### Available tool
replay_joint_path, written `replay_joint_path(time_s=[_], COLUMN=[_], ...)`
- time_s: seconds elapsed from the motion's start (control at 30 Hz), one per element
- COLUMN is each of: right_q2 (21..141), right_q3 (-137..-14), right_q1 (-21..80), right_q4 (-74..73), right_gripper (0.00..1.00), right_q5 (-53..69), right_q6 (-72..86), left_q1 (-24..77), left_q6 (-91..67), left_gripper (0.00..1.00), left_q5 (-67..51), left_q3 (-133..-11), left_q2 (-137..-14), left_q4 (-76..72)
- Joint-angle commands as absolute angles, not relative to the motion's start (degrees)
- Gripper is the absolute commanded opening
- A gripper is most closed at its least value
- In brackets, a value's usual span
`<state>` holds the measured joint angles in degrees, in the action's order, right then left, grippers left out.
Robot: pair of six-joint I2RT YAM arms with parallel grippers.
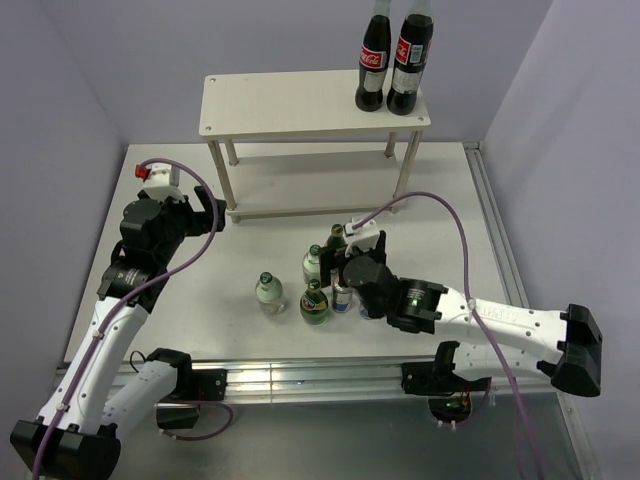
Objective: Place and organize the beverage onto the shelf
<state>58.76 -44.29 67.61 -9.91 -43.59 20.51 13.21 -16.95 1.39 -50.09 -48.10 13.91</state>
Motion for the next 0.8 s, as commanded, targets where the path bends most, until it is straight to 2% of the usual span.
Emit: replay_joint_path(time_s=[0.0, 0.3, 0.63, 0.77], right_q2=[60.4, 66.4, 74.1, 76.3], right_q3=[-45.7, -46.5, -47.5, -47.8], right_q1=[61.2, 50.9, 48.3, 47.5], right_q4=[-1.3, 5.2, 9.7, 11.6], right_gripper=[1.0, 1.0, 0.99, 0.95], right_q5=[-38.2, -33.5, -31.9, -31.7], right_q6=[21.1, 18.2, 17.9, 17.8], left_q1=[13.5, 13.5, 13.5, 13.5], left_q6=[-15.6, -15.6, -15.6, -15.6], left_gripper=[0.99, 0.99, 0.99, 0.99], left_q5=[1.2, 0.9, 0.4, 0.4], left_q3=[-50.5, -50.4, -50.5, -50.6], left_q2=[-47.3, -47.5, -47.3, -47.3], left_q4=[12.7, 12.6, 12.5, 12.6])
